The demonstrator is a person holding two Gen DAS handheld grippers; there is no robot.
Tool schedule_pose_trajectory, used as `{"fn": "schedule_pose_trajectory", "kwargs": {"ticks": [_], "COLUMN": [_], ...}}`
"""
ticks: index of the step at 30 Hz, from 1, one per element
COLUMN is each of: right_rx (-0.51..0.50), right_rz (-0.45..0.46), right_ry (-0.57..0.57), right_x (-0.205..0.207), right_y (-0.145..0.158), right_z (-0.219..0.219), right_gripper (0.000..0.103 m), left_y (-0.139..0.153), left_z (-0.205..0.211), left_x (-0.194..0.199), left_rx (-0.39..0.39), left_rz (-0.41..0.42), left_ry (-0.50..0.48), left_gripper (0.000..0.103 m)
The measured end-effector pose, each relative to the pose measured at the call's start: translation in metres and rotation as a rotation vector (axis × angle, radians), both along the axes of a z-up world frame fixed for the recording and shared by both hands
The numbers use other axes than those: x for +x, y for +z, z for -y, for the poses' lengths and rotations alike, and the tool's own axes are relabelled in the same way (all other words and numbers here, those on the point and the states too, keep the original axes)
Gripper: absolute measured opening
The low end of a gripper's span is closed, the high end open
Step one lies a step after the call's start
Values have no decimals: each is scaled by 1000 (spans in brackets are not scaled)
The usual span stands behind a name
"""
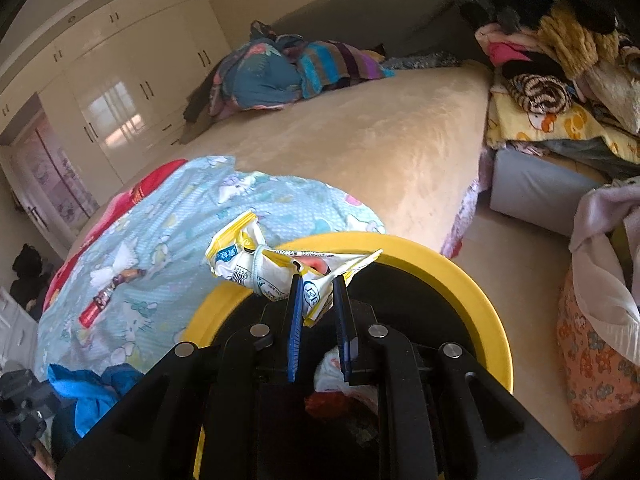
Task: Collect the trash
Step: 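Open both tools to drop the cloth and wrapper into the bin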
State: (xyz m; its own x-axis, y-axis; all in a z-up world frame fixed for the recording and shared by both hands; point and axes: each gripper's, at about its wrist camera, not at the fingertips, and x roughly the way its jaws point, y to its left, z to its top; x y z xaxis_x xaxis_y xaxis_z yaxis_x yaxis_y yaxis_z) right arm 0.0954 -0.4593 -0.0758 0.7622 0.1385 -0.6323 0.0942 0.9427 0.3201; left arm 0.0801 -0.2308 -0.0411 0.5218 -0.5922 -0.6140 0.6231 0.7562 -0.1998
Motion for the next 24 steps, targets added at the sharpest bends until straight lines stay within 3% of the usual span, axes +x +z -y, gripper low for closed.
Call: {"fn": "schedule_pose_trajectory", "kwargs": {"ticks": [6, 8, 10, 12, 15, 19, 24], "right_rx": [36, 63, 88, 112, 123, 114, 79], "right_rz": [-52, -78, -75, -63, -36, 19, 65], "right_ry": [19, 22, -7, -24, -36, 5, 110], "right_x": [3, 3, 1, -1, -1, 3, 15], "right_y": [-14, -19, -21, -20, -16, -4, 12], "right_z": [11, 16, 22, 25, 23, 4, -39], "right_gripper": [15, 20, 36, 47, 55, 65, 73], "left_y": [-10, -14, -16, -14, -7, 1, 12], "left_z": [14, 16, 12, 5, -10, -38, -85], "left_x": [7, 13, 18, 21, 26, 31, 43], "left_rx": [0, 5, -5, -19, -19, -26, -62], "left_rz": [-39, -58, -64, -60, -37, -11, 7], "left_ry": [-15, -4, 32, 62, 123, 211, 330], "left_gripper": [0, 12, 55, 60, 77, 86, 90]}}
